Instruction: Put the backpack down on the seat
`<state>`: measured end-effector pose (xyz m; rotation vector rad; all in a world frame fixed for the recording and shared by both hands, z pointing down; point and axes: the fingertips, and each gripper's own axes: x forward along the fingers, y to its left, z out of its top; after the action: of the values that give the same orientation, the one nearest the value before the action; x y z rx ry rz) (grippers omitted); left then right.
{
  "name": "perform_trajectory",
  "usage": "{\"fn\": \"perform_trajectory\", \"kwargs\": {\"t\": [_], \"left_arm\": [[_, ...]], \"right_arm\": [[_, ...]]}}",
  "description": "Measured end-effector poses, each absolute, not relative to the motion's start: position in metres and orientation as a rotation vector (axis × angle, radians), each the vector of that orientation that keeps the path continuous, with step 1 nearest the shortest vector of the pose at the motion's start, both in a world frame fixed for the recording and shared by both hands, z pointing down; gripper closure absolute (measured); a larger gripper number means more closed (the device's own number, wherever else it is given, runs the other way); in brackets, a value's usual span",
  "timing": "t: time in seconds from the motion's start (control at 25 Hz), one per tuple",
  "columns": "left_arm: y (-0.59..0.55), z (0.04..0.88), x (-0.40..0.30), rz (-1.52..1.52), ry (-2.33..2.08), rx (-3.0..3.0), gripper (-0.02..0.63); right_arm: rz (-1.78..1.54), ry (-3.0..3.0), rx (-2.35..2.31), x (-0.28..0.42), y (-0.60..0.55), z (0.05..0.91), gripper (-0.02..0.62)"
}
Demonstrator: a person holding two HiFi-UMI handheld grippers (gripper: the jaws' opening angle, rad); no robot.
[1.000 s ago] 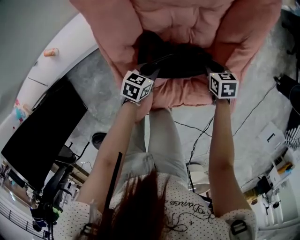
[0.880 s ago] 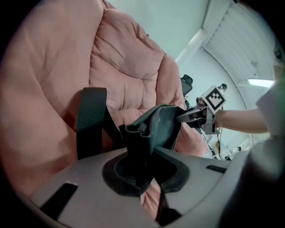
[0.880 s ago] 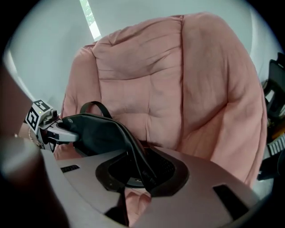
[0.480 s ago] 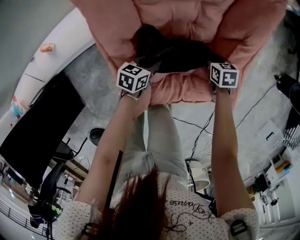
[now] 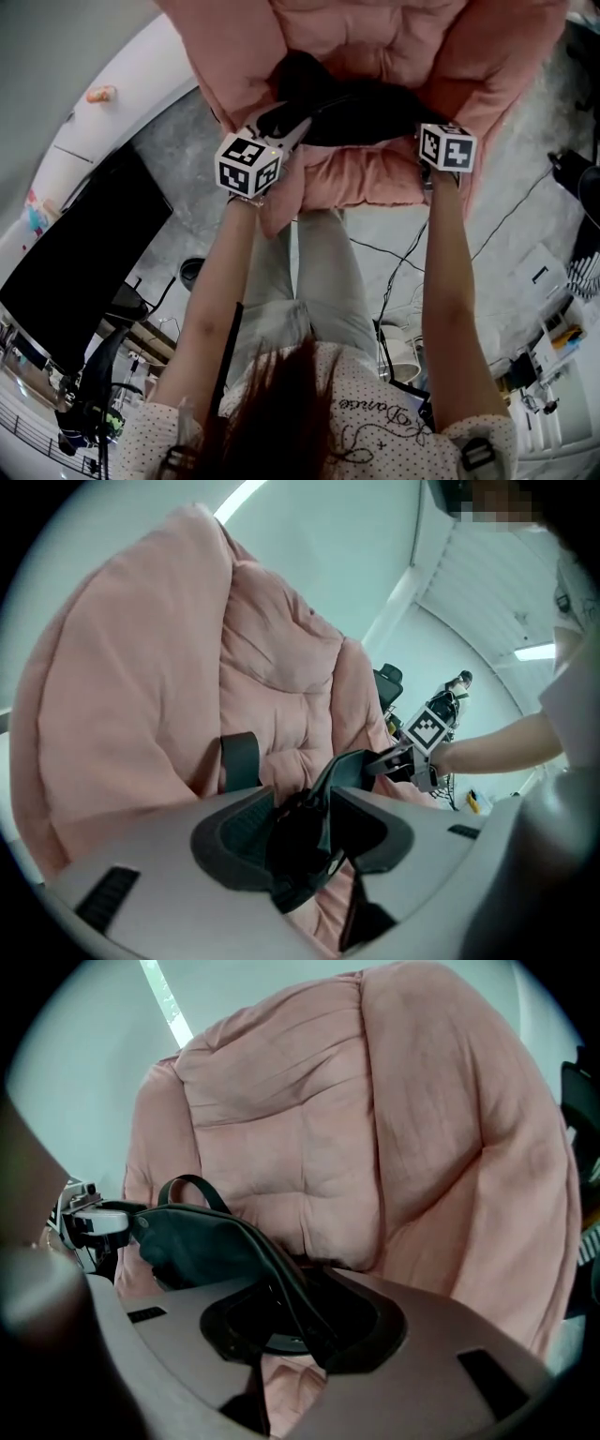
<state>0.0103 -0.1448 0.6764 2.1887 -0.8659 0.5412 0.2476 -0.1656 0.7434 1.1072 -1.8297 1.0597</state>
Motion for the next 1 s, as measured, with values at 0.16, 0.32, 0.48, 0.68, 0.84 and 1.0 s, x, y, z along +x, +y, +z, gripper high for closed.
{"fn": "perform_trajectory", "kwargs": {"t": [0.16,0.32,0.48,0.68,0.84,1.0], "left_arm": [[-0.147,0.666,0.001,0.517,-0.899,2.202,0.432],[-0.153,0.653,-0.008,0.517,-0.893,2.222,0.433],[-0.15,0.639,-0.011,0.521,-0.877,2.25,0.431],[-0.143,0.634,-0.013,0.524,-0.86,2.26,0.432],[-0.14,0.625,-0.012,0.524,-0.836,2.271,0.433],[-0.139,0.615,-0.01,0.525,-0.832,2.282,0.431]], "right_arm": [[1.086,-1.814,1.119,0.247,-0.157,0.75,0.486],[1.062,-1.798,1.128,0.248,-0.153,0.755,0.48],[1.053,-1.782,1.118,0.253,-0.147,0.759,0.465],[1.066,-1.755,1.139,0.259,-0.147,0.766,0.457],[1.003,-1.746,1.146,0.267,-0.151,0.759,0.235],[0.956,-1.742,1.084,0.27,-0.142,0.746,0.232]]}}
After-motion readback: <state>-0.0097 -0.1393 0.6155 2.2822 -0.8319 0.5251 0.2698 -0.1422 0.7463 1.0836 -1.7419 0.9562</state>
